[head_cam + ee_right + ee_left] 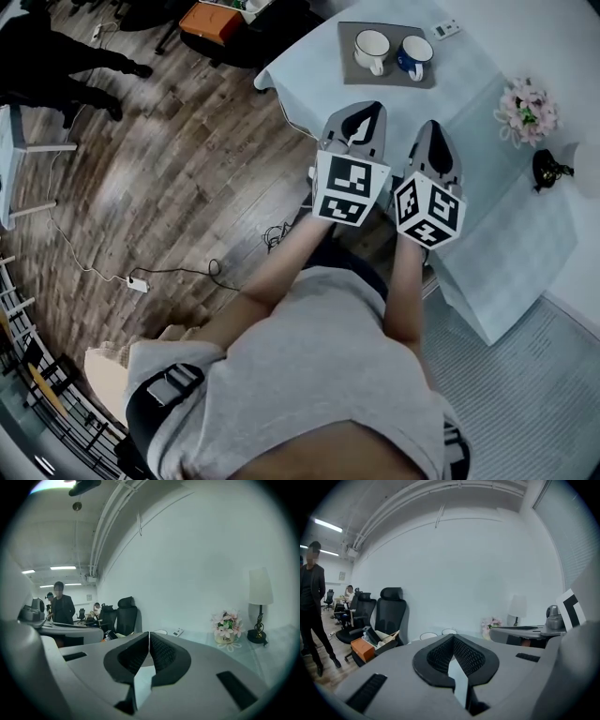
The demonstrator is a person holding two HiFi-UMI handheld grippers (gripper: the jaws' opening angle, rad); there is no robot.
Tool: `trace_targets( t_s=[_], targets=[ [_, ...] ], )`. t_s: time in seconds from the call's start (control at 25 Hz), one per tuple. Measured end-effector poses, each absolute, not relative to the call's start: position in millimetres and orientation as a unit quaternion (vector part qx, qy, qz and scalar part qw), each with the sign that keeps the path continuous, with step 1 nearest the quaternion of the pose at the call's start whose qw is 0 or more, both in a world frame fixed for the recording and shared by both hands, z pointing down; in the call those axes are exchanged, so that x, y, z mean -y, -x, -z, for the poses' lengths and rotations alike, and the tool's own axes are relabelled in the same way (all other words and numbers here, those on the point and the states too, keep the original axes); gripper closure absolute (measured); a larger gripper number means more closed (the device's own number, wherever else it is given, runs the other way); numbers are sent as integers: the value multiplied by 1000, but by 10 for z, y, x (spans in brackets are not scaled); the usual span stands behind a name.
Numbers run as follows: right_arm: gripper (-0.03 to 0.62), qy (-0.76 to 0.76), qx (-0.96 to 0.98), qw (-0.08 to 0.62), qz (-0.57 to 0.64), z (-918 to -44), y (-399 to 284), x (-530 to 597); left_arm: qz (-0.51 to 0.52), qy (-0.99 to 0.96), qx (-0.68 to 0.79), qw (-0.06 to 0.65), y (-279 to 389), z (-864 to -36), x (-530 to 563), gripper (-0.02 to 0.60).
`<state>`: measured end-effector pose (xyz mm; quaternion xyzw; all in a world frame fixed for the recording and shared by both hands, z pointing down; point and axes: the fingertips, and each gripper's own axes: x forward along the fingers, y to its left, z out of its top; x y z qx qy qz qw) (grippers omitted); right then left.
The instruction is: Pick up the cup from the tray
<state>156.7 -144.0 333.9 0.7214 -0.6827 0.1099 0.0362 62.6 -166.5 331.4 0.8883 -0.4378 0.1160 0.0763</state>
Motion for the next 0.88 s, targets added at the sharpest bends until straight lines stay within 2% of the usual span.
trace_targets(
  t_s=[0.72, 0.76, 0.8, 0.88],
  targets=[
    [582, -729, 668, 66, -134, -3631, -1686, 2805, -139, -894, 412, 106, -703, -3608, 2948, 577],
    [552, -728, 668, 69, -138, -3665, -1702, 2837, -141, -894, 411, 108, -710, -3629, 2977, 577],
    [477, -726, 669, 71, -143, -3700, -1722, 2864, -142, -894, 410, 110, -720, -3649, 3001, 577],
    [456, -724, 669, 76, -151, -3771, -1764, 2903, -143, -894, 409, 115, -746, -3690, 3026, 577]
  ],
)
